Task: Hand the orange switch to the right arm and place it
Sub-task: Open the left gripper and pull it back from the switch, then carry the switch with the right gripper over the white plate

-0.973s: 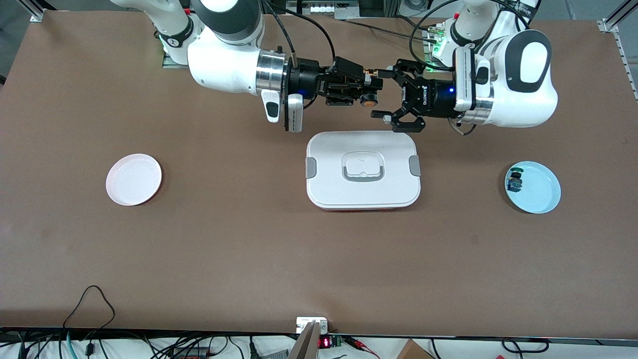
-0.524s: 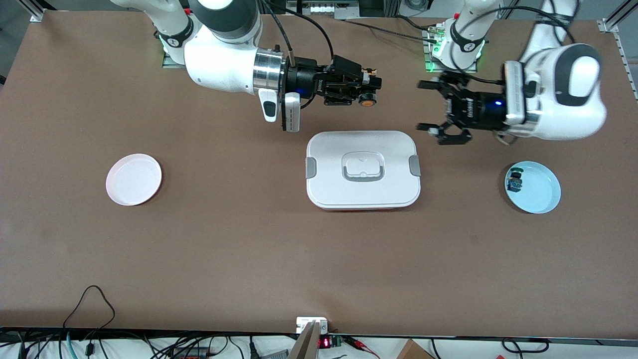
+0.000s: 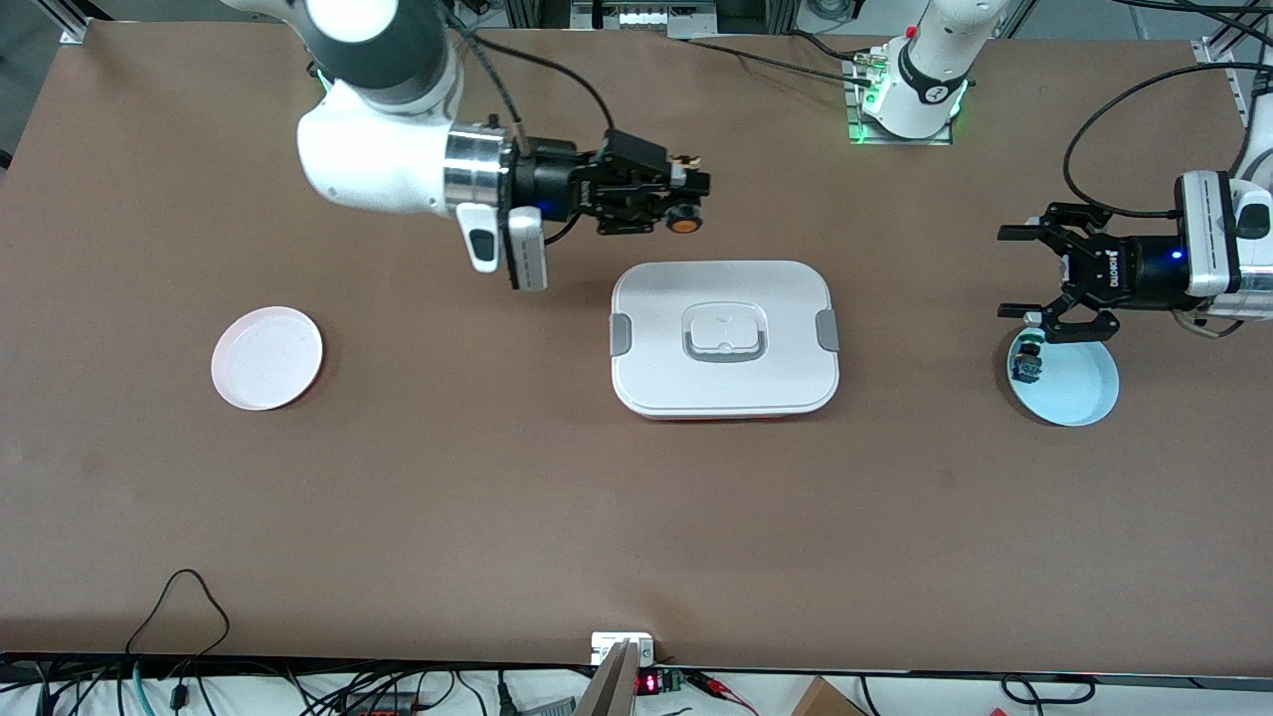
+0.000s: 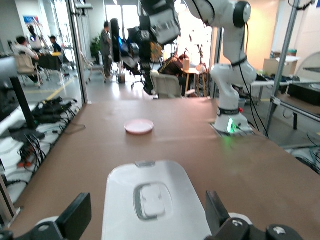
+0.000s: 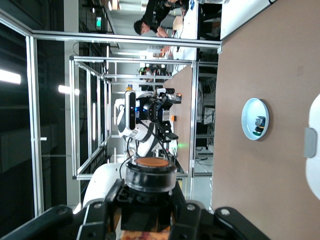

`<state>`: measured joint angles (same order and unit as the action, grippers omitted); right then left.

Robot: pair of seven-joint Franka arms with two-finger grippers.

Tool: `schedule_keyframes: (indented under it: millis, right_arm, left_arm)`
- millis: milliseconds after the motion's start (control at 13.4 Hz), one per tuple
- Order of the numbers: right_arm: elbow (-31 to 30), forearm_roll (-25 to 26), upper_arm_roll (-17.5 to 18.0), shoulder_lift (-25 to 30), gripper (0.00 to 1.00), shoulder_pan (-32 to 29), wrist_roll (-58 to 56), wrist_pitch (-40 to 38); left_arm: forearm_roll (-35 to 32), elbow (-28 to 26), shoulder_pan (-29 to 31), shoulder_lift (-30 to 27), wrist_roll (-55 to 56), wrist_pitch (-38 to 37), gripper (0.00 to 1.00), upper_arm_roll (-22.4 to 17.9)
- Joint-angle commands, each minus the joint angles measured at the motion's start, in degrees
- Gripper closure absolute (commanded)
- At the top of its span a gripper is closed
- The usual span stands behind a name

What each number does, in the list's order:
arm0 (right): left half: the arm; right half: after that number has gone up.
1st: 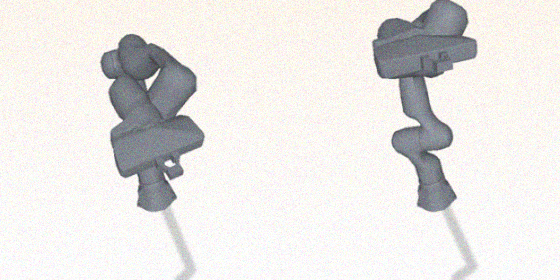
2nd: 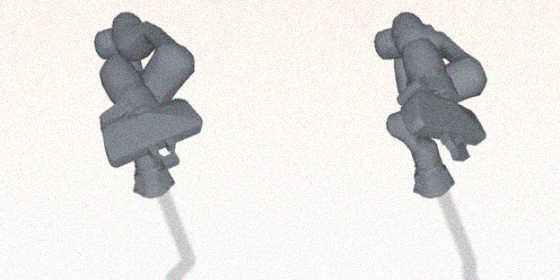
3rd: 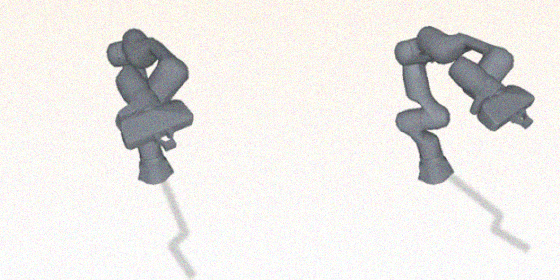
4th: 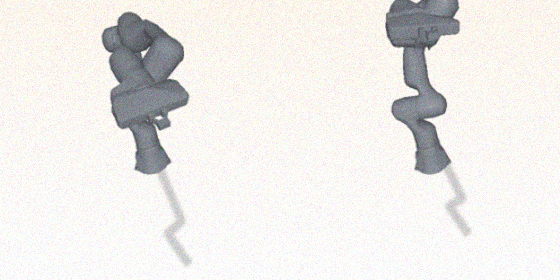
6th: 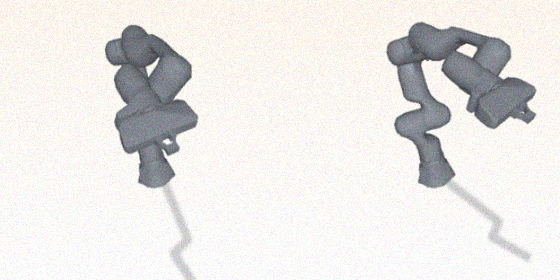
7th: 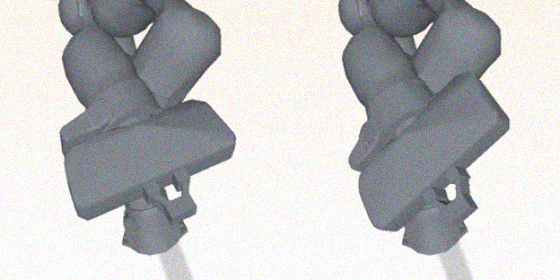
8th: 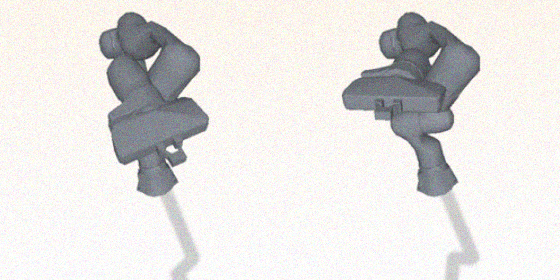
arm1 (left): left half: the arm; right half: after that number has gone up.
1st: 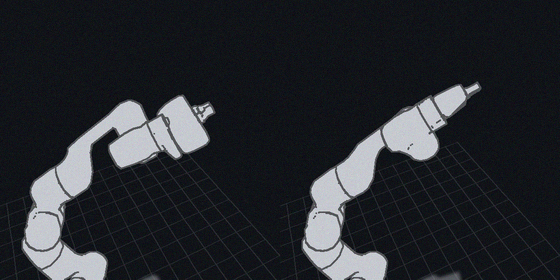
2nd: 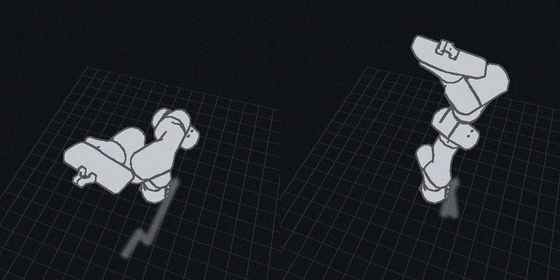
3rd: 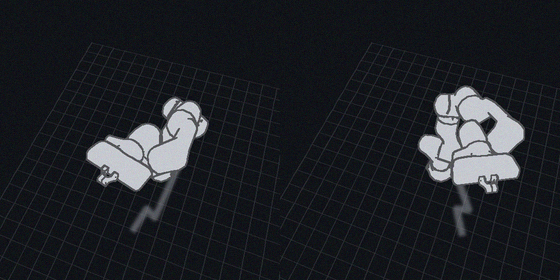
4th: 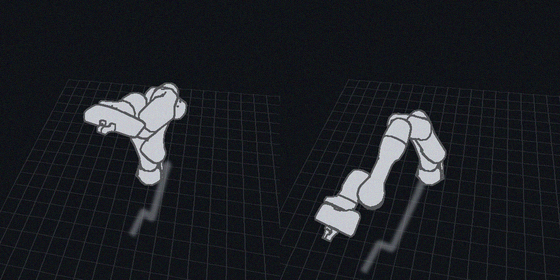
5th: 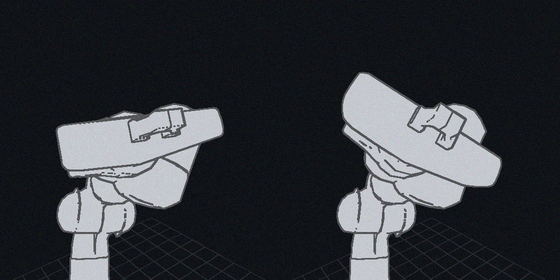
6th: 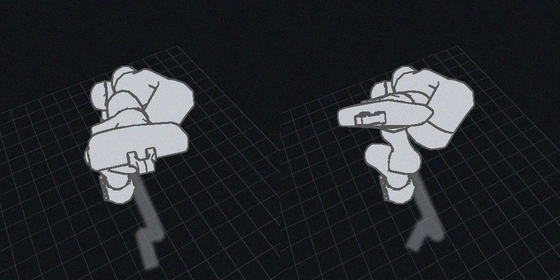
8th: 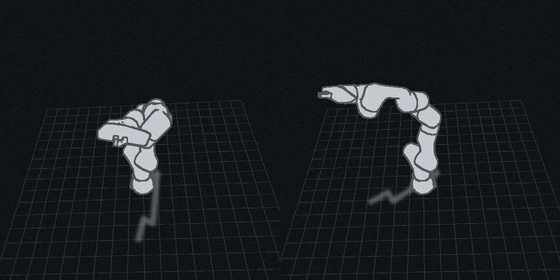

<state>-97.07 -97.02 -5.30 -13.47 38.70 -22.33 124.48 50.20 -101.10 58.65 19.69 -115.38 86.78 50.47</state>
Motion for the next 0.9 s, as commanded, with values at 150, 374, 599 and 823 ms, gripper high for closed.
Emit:
schedule_keyframes:
  millis: [150, 374, 599, 823]
  right_arm:
    - [-5.57, 6.83, 0.55, 3.8, 1.0, -8.1, -0.87, -8.89]
    - [-10.05, 13.85, 0.55, 6.35, 1.0, -13.72, -0.7, -13.64]
    - [-10.59, 26.39, 0.55, 6.53, 1.0, -19.09, -0.87, -20.92]
    - [-10.59, 39.06, 0.55, 6.53, 1.0, -22.61, -0.96, -27.17]
  left_arm:
    - [-15.55, 1.95, 2.09, -0.54, 0.95, -1.18, 0.0, 1.47]
    - [-22.49, 5.02, -0.1, 0.96, 2.26, -0.91, 0.0, 1.21]
    - [-30.13, 8.45, -1.16, 1.22, 12.7, -0.91, 0.0, 1.03]
    - [-36.8, 16.16, -4.84, 6.38, 13.08, -1.17, 0.0, 0.59]
